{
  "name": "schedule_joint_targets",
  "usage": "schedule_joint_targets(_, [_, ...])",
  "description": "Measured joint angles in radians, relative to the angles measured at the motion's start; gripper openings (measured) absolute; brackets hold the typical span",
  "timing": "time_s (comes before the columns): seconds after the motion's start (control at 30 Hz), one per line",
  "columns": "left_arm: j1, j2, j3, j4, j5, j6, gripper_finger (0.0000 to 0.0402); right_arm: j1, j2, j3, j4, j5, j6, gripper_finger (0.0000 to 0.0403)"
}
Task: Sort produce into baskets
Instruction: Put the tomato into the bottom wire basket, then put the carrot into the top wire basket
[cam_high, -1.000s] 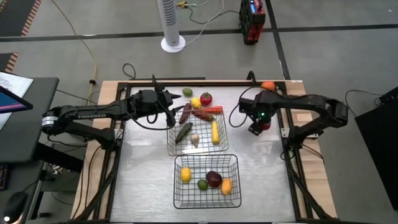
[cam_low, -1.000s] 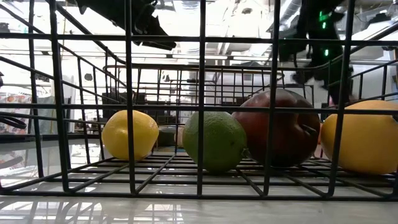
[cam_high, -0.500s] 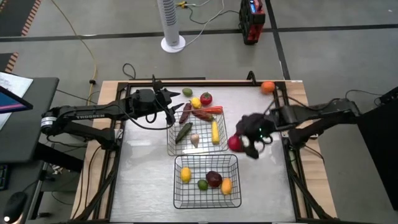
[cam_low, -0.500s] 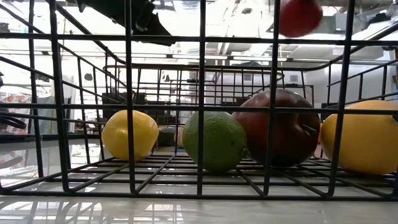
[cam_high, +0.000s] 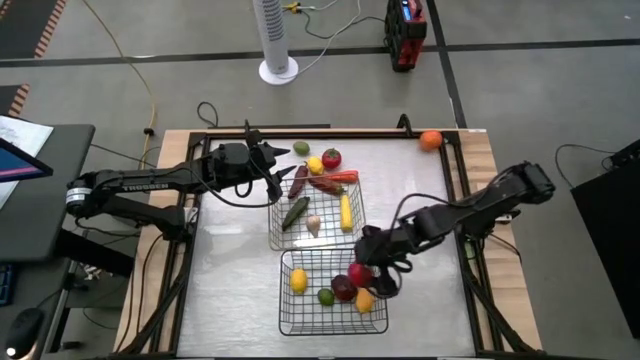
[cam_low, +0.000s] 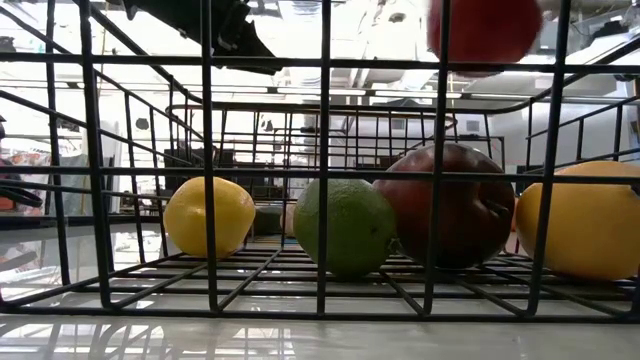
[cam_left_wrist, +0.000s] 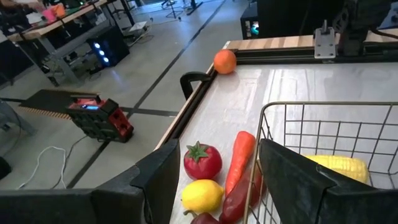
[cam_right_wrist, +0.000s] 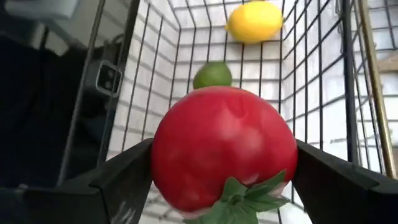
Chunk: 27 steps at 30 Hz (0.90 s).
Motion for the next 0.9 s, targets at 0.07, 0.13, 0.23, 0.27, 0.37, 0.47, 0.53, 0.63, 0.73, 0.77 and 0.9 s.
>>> schedule_joint_targets(0.07, [0.000,0.000,0.000,0.000,0.000,0.000,0.0208,-0.001,0.012,0.010,0.021,-0.021,0.005,0.0378])
schedule_joint_targets(0.13, [0.000,0.000,0.000,-0.004,0.001,0.000,0.0208,0.003,0.022,0.014,0.036,-0.044,0.012,0.0391])
schedule_joint_targets(0.23, [0.000,0.000,0.000,-0.011,0.001,0.000,0.0208,0.005,0.025,0.015,0.022,-0.055,0.022,0.0396])
schedule_joint_targets(0.27, [0.000,0.000,0.000,-0.012,0.001,0.000,0.0208,0.003,0.024,0.015,0.020,-0.054,0.027,0.0395])
schedule_joint_targets(0.37, [0.000,0.000,0.000,-0.014,0.000,0.000,0.0208,0.002,0.016,0.015,0.014,-0.053,0.030,0.0396])
schedule_joint_targets(0.47, [0.000,0.000,0.000,-0.015,0.000,0.000,0.0208,0.000,-0.013,0.015,-0.007,-0.048,-0.007,0.0399])
schedule_joint_targets(0.53, [0.000,0.000,0.000,-0.015,0.000,0.000,0.0208,-0.008,-0.051,0.014,-0.053,0.005,-0.033,0.0396])
schedule_joint_targets(0.63, [0.000,0.000,0.000,-0.014,-0.001,0.004,0.0208,-0.012,-0.128,0.013,-0.126,0.184,-0.080,0.0388])
schedule_joint_targets(0.73, [0.004,0.000,0.000,-0.014,0.002,0.010,0.0208,-0.030,-0.222,-0.027,-0.135,0.325,-0.099,0.0381])
schedule_joint_targets(0.77, [0.008,0.000,-0.001,-0.008,0.012,0.020,0.0208,-0.046,-0.253,-0.051,-0.130,0.338,-0.098,0.0378])
schedule_joint_targets(0.9, [0.050,0.001,-0.094,0.199,0.118,0.053,0.0208,-0.119,-0.369,-0.205,-0.022,0.370,-0.099,0.0372])
